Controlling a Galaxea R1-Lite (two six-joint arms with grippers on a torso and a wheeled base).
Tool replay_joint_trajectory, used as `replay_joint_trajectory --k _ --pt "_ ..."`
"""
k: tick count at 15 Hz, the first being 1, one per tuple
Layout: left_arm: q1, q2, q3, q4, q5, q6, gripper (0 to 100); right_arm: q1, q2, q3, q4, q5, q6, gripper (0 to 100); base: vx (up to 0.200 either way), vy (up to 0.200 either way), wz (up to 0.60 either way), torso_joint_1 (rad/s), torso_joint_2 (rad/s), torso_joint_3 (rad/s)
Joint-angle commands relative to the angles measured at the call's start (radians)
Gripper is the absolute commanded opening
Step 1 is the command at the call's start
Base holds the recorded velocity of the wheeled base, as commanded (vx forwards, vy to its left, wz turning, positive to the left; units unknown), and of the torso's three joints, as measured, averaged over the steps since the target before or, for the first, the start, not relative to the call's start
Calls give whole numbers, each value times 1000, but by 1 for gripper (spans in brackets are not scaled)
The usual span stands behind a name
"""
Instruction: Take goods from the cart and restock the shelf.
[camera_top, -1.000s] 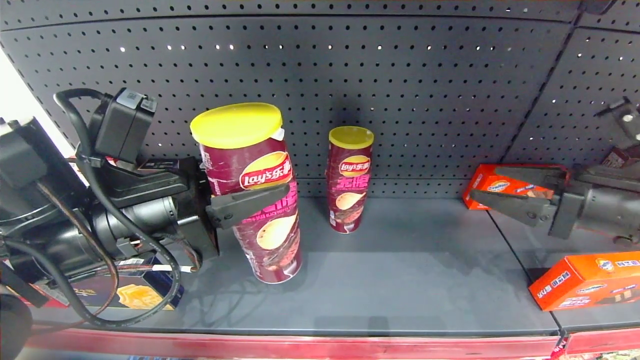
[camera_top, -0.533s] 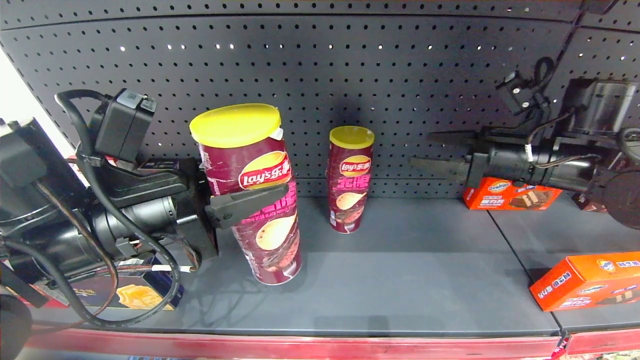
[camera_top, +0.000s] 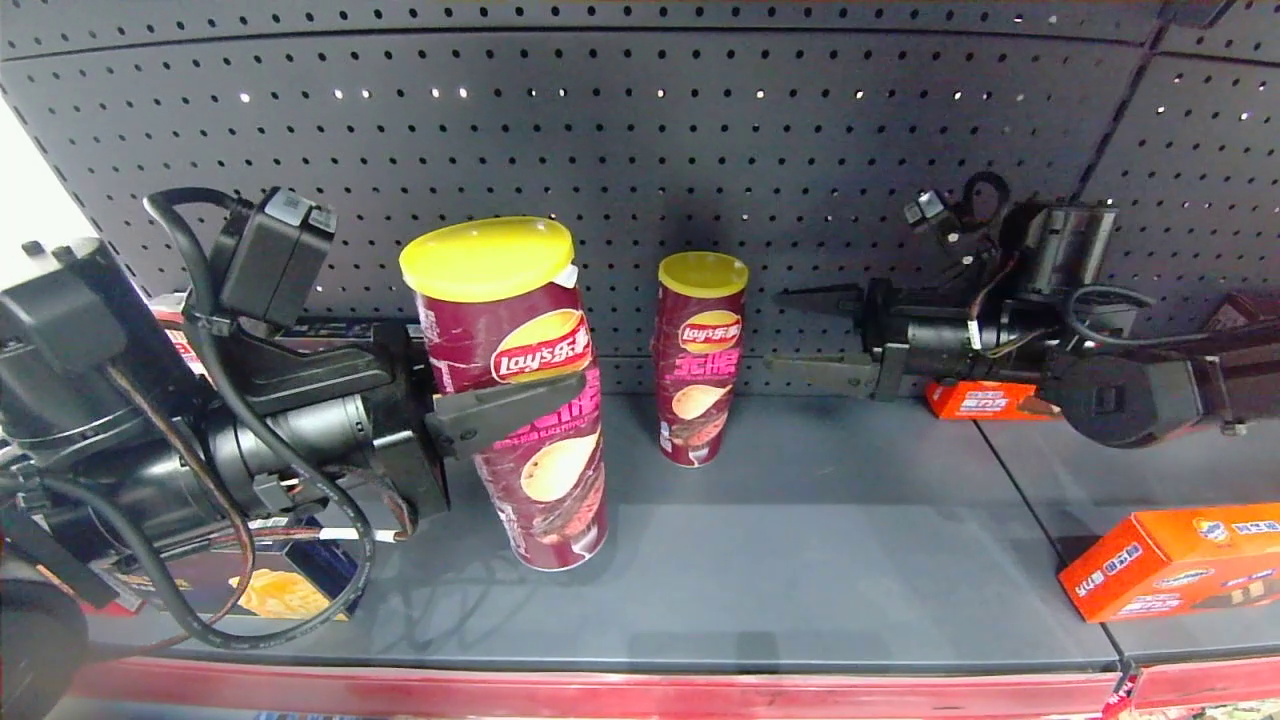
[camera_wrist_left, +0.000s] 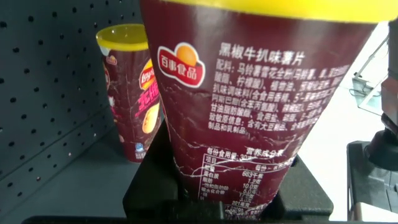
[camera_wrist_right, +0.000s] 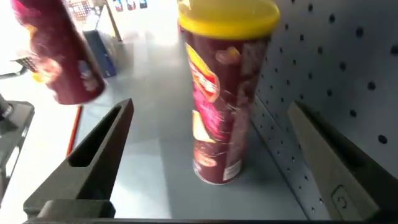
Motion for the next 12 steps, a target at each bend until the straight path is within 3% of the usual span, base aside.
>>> replay_joint_trajectory --k 1,12 --pt "1 6 -2 0 0 0 0 7 68 -33 -7 2 -2 100 0 0 0 0 0 0" --pt "15 8 3 2 0 -2 0 61 274 -205 -11 -2 -2 100 0 0 0 0 0 0"
